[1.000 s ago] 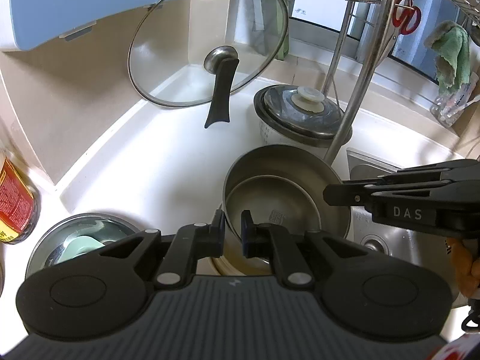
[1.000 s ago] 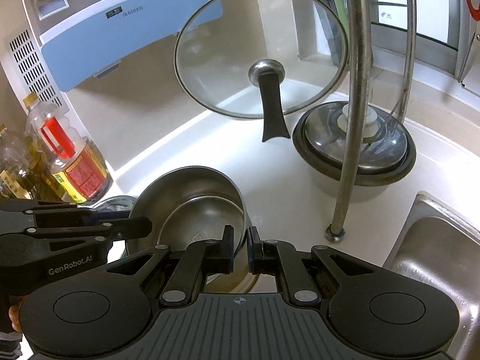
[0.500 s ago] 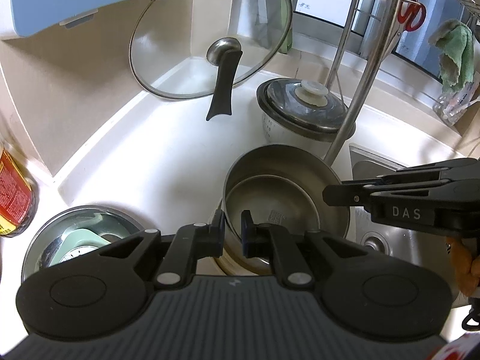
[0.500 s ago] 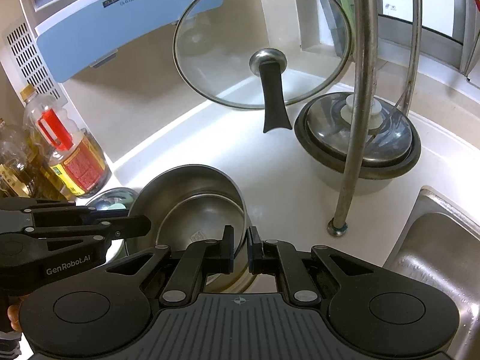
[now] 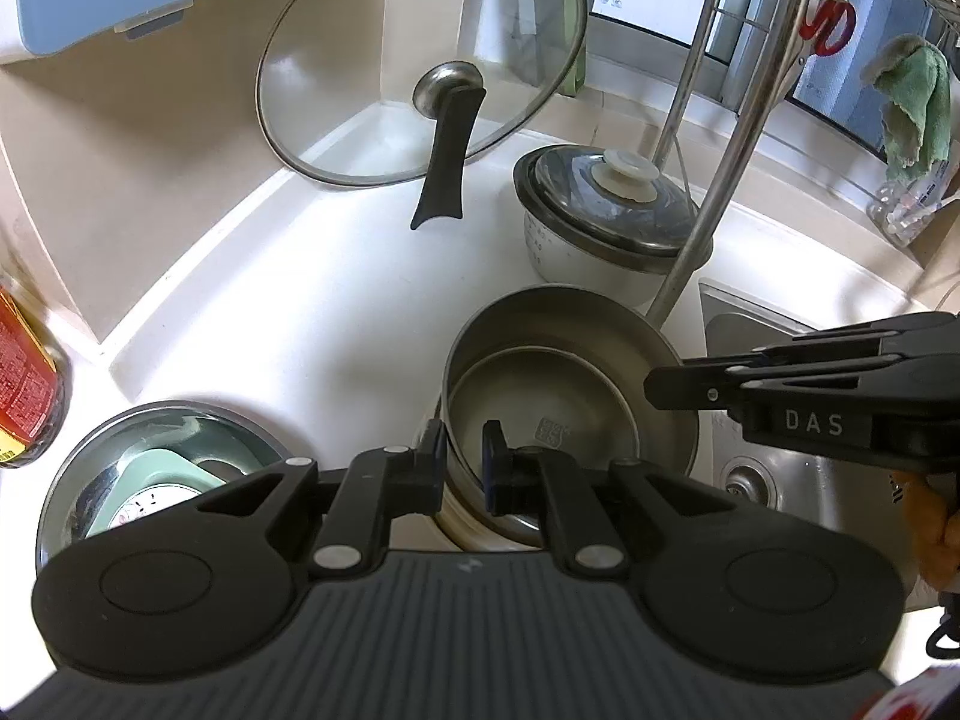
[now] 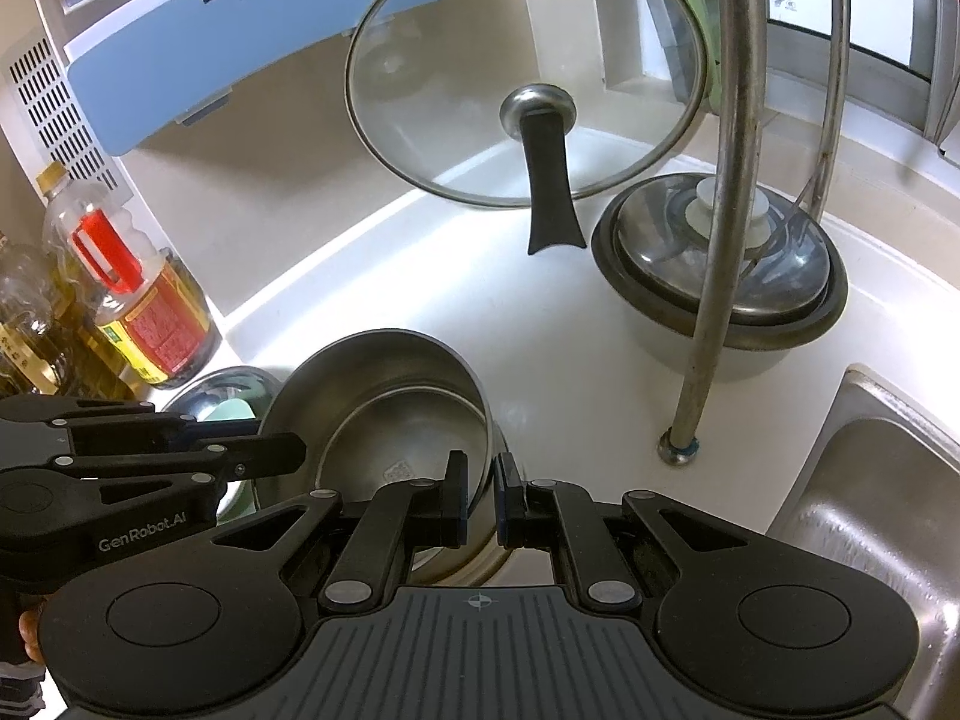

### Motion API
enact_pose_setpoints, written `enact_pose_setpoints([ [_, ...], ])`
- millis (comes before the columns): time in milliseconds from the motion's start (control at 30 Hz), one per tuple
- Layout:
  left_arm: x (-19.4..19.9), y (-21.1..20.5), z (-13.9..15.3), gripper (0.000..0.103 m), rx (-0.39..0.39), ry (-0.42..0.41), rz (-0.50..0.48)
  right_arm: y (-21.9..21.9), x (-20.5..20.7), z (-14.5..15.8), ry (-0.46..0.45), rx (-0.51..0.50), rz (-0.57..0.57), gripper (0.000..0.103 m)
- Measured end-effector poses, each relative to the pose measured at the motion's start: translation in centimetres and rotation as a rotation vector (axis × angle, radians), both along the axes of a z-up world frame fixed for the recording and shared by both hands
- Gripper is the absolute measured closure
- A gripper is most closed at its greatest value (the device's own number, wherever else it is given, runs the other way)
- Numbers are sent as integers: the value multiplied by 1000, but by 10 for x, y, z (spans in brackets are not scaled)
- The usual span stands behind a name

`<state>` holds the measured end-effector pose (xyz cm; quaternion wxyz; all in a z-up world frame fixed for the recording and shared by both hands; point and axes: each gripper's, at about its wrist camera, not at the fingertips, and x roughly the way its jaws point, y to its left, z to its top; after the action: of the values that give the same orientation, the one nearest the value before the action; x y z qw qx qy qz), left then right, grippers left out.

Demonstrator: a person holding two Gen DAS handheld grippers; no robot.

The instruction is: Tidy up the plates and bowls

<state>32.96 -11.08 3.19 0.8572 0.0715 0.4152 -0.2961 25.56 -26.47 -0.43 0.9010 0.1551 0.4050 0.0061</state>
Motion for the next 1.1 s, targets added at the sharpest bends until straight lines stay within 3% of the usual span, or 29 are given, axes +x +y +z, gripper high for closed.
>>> enact_pose_setpoints([
  [200,2,-1,-2,92,-2,12,1,-1,2,-1,10,10,-6,94],
  [300,2,-1,-2,83,-5,15,-1,-2,2,-2,14,19,-13,94],
  [733,-4,5,2,78,-2,-3,13,-5,-2,0,6,31,-19,92],
  [800,-6,6,3,78,-3,-7,14,-6,-3,0,8,37,-17,89],
  [967,-11,8,4,71,-4,-9,19,-4,-8,1,-5,36,-18,63],
  [1100,-15,10,5,64,-5,-10,24,-3,-12,1,-7,40,-16,59],
])
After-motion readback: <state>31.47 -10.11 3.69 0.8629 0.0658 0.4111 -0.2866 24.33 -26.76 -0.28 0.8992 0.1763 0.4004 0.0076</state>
